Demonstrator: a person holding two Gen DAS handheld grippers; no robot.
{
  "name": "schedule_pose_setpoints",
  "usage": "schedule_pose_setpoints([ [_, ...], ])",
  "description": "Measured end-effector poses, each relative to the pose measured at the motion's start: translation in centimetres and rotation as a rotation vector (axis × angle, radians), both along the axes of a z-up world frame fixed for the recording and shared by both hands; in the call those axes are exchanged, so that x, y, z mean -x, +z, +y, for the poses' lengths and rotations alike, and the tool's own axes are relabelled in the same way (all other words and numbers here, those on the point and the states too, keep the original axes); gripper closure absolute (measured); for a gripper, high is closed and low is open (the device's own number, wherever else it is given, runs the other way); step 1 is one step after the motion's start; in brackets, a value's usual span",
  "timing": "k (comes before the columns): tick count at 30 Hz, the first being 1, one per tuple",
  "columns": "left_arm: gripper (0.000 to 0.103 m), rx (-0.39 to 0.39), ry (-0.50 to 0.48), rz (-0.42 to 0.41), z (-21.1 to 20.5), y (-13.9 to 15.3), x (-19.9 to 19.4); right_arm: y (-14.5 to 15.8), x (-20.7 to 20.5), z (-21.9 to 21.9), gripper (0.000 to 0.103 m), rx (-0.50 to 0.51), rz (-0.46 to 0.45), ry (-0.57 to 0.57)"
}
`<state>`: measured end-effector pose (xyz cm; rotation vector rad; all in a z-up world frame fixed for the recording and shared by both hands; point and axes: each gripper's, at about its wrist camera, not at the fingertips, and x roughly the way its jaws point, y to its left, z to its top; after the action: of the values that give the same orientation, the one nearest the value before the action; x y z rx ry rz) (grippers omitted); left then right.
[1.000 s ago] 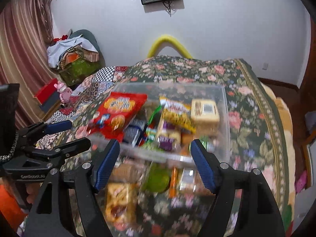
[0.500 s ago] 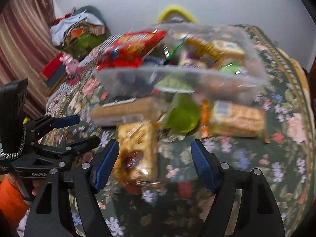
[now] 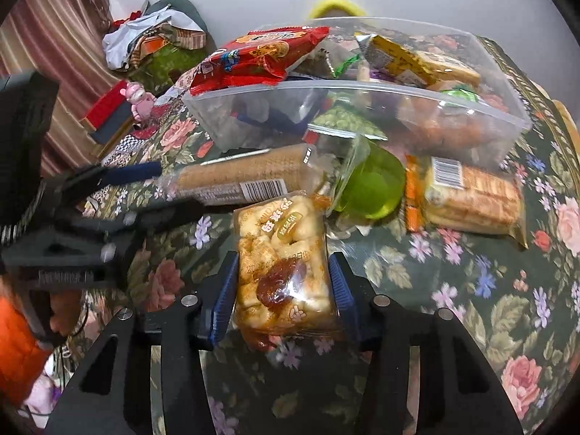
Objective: Organize snacks
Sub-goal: 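Grasp the cracker roll with the left gripper while the right gripper grasps the bread pastry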
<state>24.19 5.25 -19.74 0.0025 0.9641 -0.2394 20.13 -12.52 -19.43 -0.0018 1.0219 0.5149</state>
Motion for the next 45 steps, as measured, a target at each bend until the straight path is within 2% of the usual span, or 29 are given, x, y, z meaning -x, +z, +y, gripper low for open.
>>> schedule_pose_setpoints([
  [5, 0.016, 0.000, -0.070, 0.008, -2.3, -0.2, -2.5, 0.4, 1.1, -2.1, 0.057, 0.017, -0.005, -0.035],
  [10, 0.016, -0.012, -0.113, 0.076, -3.9, -1.7, -4.2, 0.3, 1.6, -4.7, 0.057, 0.003, 0.008, -0.105],
  [13, 0.016, -0.027, -0.104, 0.091, -4.0, -2.4, -3.8, 0.4, 1.9, -6.5, 0.057, 0.000, 0.010, -0.147],
  [15, 0.021, -0.037, -0.101, 0.071, -4.2, -2.1, -2.6, 0.2, 2.1, -7.2, 0.057, 0.000, 0.012, -0.160],
  [18, 0.023, -0.015, -0.113, 0.051, -4.3, -1.3, -0.3, 0.2, 2.4, -7.3, 0.056, 0.010, 0.013, -0.156],
  [22, 0.028, -0.007, -0.124, 0.065, -4.7, -1.3, 1.6, 0.0, 2.6, -6.2, 0.054, 0.028, 0.011, -0.152],
  [27, 0.030, -0.020, -0.090, 0.081, -5.0, -1.8, 1.2, 0.0, 2.7, -5.9, 0.053, 0.018, 0.022, -0.143],
  [33, 0.041, 0.006, -0.019, 0.085, -5.1, -3.0, -0.2, 0.0, 2.3, -5.6, 0.040, 0.004, 0.031, -0.136],
  [35, 0.047, 0.005, -0.006, 0.070, -5.2, -3.0, -0.1, -0.1, 2.4, -5.3, 0.040, 0.023, 0.019, -0.130],
  [37, 0.057, 0.010, 0.000, 0.064, -5.1, -2.9, 0.1, -0.2, 2.4, -4.9, 0.040, 0.041, 0.003, -0.127],
  [38, 0.060, 0.021, 0.002, 0.062, -4.9, -2.9, 0.4, -0.2, 2.5, -4.8, 0.041, 0.050, -0.004, -0.128],
  [39, 0.064, 0.026, 0.003, 0.062, -4.9, -2.8, 0.6, -0.2, 2.5, -4.7, 0.048, 0.058, -0.012, -0.131],
  [41, 0.065, 0.023, 0.005, 0.057, -4.7, -2.6, 1.2, -0.3, 2.5, -4.7, 0.058, 0.080, -0.024, -0.138],
  [45, 0.066, 0.024, 0.010, 0.052, -4.5, -2.3, 2.3, -0.1, 2.4, -5.2, 0.059, 0.053, -0.018, -0.150],
])
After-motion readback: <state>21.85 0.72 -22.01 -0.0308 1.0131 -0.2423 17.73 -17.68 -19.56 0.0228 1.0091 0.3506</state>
